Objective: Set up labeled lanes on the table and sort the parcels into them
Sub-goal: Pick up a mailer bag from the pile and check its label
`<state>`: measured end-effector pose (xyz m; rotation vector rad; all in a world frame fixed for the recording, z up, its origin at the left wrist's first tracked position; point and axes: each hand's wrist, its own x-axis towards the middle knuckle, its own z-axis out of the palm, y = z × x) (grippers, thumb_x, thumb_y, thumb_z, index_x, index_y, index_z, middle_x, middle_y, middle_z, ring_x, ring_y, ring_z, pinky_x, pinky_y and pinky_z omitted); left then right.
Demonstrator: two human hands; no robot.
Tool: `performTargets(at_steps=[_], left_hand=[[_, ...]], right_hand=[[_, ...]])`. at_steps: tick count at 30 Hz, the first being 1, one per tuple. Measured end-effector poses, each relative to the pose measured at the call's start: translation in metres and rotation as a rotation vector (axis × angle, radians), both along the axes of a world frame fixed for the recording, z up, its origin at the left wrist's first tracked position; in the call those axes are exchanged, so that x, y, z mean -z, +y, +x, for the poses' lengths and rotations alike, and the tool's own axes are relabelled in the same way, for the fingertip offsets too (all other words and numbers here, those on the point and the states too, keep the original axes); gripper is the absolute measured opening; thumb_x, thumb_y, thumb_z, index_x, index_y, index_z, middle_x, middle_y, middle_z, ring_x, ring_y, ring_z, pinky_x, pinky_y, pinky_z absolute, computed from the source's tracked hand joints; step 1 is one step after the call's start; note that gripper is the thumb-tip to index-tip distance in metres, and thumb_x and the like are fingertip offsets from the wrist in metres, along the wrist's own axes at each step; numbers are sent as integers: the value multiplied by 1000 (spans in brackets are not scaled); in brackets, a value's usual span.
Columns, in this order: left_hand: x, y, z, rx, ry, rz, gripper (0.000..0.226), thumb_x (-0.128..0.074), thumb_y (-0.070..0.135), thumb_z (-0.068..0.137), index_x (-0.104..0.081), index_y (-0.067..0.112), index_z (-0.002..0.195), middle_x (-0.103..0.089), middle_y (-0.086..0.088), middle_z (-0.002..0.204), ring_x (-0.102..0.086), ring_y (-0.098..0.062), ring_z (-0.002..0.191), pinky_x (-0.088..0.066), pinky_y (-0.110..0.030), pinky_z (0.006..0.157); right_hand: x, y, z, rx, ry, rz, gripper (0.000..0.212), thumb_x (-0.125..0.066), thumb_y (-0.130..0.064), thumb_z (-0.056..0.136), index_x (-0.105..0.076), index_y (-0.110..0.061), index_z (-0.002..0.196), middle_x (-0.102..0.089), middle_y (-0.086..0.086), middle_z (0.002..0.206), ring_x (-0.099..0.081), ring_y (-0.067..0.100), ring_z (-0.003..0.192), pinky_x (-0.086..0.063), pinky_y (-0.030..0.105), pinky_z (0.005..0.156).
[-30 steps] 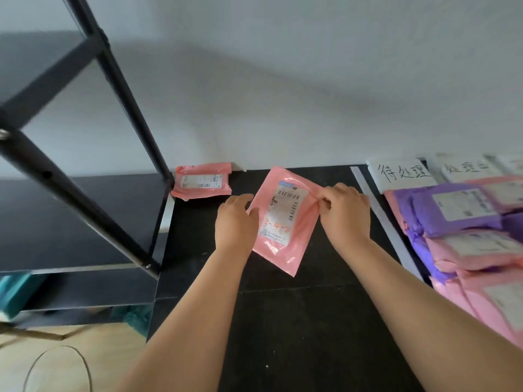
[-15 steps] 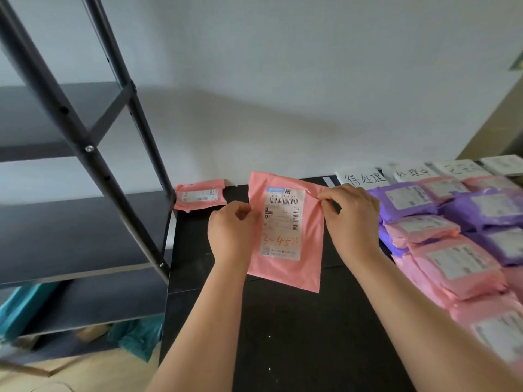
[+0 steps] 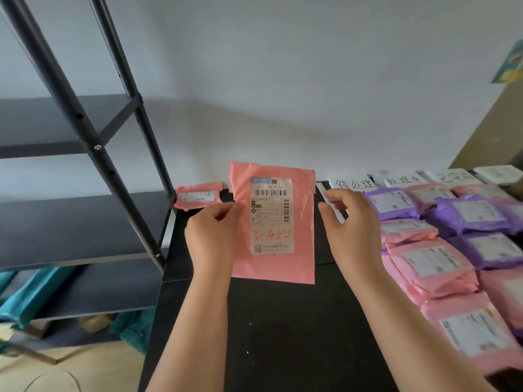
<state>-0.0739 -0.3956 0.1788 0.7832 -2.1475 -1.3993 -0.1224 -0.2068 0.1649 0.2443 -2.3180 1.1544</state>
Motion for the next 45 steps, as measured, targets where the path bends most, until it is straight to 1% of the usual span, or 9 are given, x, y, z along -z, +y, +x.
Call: performTargets(at_steps=[8, 16, 18, 21, 23, 30, 34, 38, 45], left_hand=[[-20, 52, 12, -49, 87, 229, 16, -69, 36, 91, -66, 35, 75, -62, 21, 77, -57, 0, 74, -40, -15, 61], [-36, 69, 24, -43, 125, 287, 14, -71, 41, 87, -76, 29, 91, -64, 24, 68, -60, 2, 71, -40, -10, 58], [-39, 67, 26, -47, 132, 300, 15, -72, 42, 86, -77, 28, 90, -66, 22, 75, -62, 0, 78, -44, -14, 63], [-41, 64, 30, -45, 143, 354, 17, -76, 44, 82, -78, 28, 84, -72, 16, 81, -67, -11, 86, -56, -29, 76], [-44, 63, 33, -26, 164, 413, 17, -78, 44, 80, -78, 26, 80, -74, 15, 81, -70, -15, 86, -59, -38, 82], [-52, 62, 38, 65, 231, 525, 18, -78, 35, 81, -77, 20, 72, -77, -1, 88, -72, -24, 86, -59, -45, 86], [-54, 62, 40, 99, 255, 563, 22, -76, 33, 83, -76, 11, 86, -77, -5, 92, -71, -25, 85, -60, -38, 80], [-56, 62, 42, 135, 255, 513, 19, -75, 35, 84, -78, 17, 81, -77, -4, 91, -71, -32, 94, -57, -50, 88], [-63, 66, 45, 217, 258, 480, 16, -74, 36, 84, -79, 24, 73, -77, -3, 87, -73, -27, 84, -58, -51, 87]], right_hand=[[-2, 36, 14, -50, -169, 58, 29, -62, -44, 93, -68, -27, 116, -69, -16, 107, -61, 10, 105, -47, 49, 98], [-14, 40, 20, -40, -59, -27, 8, -74, -22, 87, -74, -20, 95, -67, -13, 86, -63, 13, 84, -51, 50, 87], [-18, 42, 19, -36, -34, -44, 3, -73, -16, 87, -73, -18, 88, -63, -16, 82, -59, 6, 78, -52, 43, 83], [-29, 46, 22, -70, -67, -114, 10, -67, -11, 88, -73, -19, 85, -64, -19, 79, -58, -6, 77, -44, 10, 70], [-37, 47, 27, -115, -130, -214, 15, -65, -12, 89, -72, -23, 82, -67, -20, 78, -57, -10, 77, -39, 4, 64], [-52, 49, 33, -182, -236, -441, 13, -67, -20, 91, -72, -24, 79, -70, -14, 77, -63, 9, 78, -48, 22, 72], [-58, 50, 34, -146, -206, -392, 8, -68, -22, 89, -67, -30, 86, -68, -19, 78, -60, -4, 75, -42, 8, 66], [-69, 47, 35, -116, -165, -332, 28, -69, -35, 89, -59, -32, 115, -66, -15, 99, -60, -1, 95, -43, 12, 73], [-77, 45, 32, -80, -68, -235, 16, -69, -37, 89, -68, -28, 103, -69, -16, 95, -63, 1, 91, -45, 12, 73]])
